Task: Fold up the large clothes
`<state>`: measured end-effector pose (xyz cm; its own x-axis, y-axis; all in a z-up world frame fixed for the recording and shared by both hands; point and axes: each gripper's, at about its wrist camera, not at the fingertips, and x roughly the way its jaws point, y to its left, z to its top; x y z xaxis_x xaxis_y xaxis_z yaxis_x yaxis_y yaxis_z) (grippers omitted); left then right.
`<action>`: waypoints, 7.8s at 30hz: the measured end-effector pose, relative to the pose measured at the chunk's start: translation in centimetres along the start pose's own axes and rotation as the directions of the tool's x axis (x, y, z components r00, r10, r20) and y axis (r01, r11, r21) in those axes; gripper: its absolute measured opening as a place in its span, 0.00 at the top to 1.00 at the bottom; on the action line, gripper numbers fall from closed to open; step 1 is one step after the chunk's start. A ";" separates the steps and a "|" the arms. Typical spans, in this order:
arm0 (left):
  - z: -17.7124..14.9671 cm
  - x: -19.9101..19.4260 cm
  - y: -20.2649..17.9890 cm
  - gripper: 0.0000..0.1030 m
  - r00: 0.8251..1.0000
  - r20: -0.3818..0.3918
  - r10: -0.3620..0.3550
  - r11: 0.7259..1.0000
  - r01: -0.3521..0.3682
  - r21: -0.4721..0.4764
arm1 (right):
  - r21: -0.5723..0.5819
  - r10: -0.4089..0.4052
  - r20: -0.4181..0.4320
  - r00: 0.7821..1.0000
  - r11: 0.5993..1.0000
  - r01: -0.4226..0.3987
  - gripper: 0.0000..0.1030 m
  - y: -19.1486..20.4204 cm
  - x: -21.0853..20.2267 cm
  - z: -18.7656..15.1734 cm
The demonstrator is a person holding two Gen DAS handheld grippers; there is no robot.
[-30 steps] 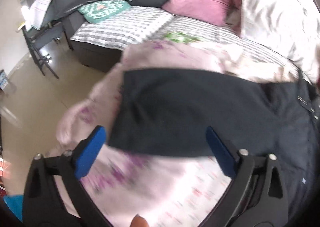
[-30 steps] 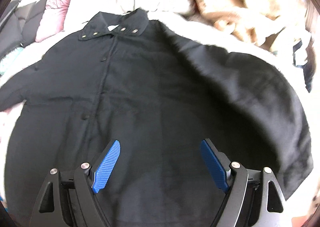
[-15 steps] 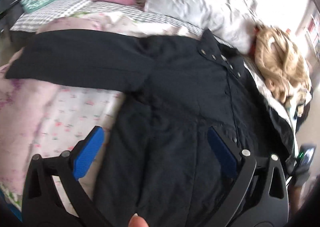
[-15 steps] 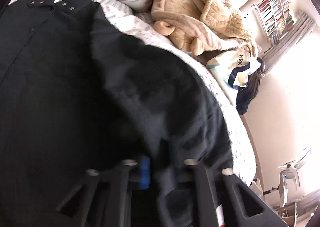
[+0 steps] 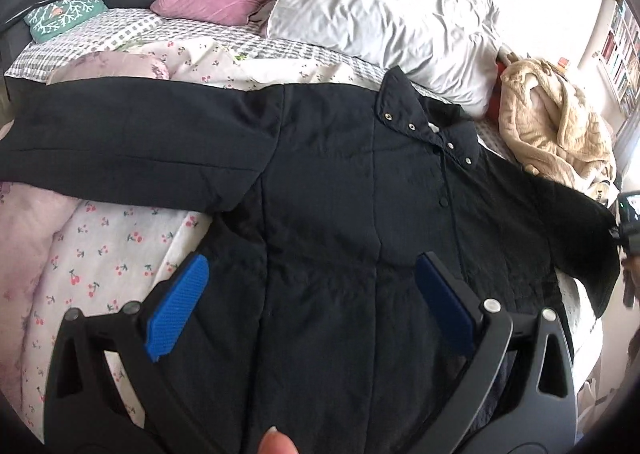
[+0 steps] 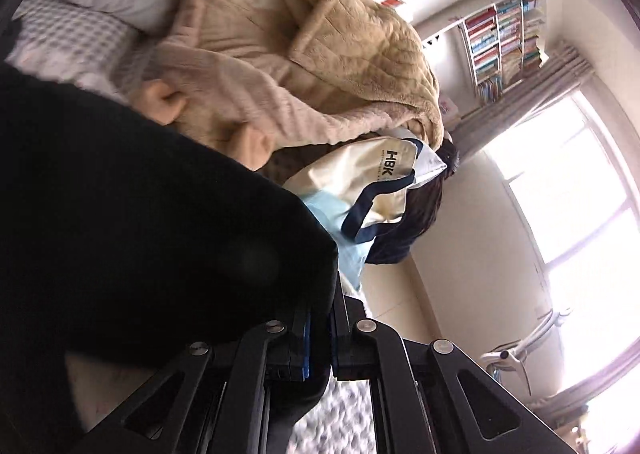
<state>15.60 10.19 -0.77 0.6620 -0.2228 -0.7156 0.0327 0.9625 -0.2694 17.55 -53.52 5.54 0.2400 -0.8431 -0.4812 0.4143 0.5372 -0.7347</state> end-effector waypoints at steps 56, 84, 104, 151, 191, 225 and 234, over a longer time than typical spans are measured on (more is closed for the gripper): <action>-2.0 0.3 -4.1 0.01 0.999 -0.008 0.052 0.989 -0.050 0.140 | 0.753 0.489 0.069 0.869 0.546 -0.367 0.91 -11.0 14.3 -13.4; -6.7 8.1 2.8 0.00 0.944 -0.269 0.193 0.965 -0.134 0.224 | 0.620 0.626 -0.078 0.776 0.640 -0.454 0.13 2.9 8.0 -10.7; -0.5 -2.9 19.3 0.00 0.987 -0.110 0.118 0.928 -0.149 -0.342 | 0.413 0.821 0.172 0.545 0.442 -0.796 0.08 9.5 -12.1 -12.3; 11.2 -3.2 -4.2 0.90 0.886 0.340 -0.315 0.948 0.309 0.074 | 0.299 0.861 0.205 0.466 0.398 -0.867 0.08 16.1 -12.5 -7.4; -0.7 14.3 -1.2 0.58 0.987 -0.153 0.045 0.995 -0.031 0.093 | 0.101 0.826 0.147 0.543 0.534 -0.839 0.87 28.4 -15.9 -2.9; -3.2 6.4 -5.7 0.00 0.949 -0.303 -0.085 0.991 0.111 0.071 | 0.822 0.704 0.220 0.675 0.240 -0.517 0.13 -3.2 10.7 -13.8; -2.0 7.0 -3.7 0.00 0.956 -0.278 -0.093 0.995 0.102 0.019 | 0.893 0.603 0.256 0.755 0.150 -0.424 0.88 -5.8 13.5 -14.5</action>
<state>18.59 4.73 -6.09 0.4214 -0.3456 -0.8384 0.1143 0.9374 -0.3290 5.65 -67.71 -3.65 0.6564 -0.3183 -0.6840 0.7448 0.4175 0.5205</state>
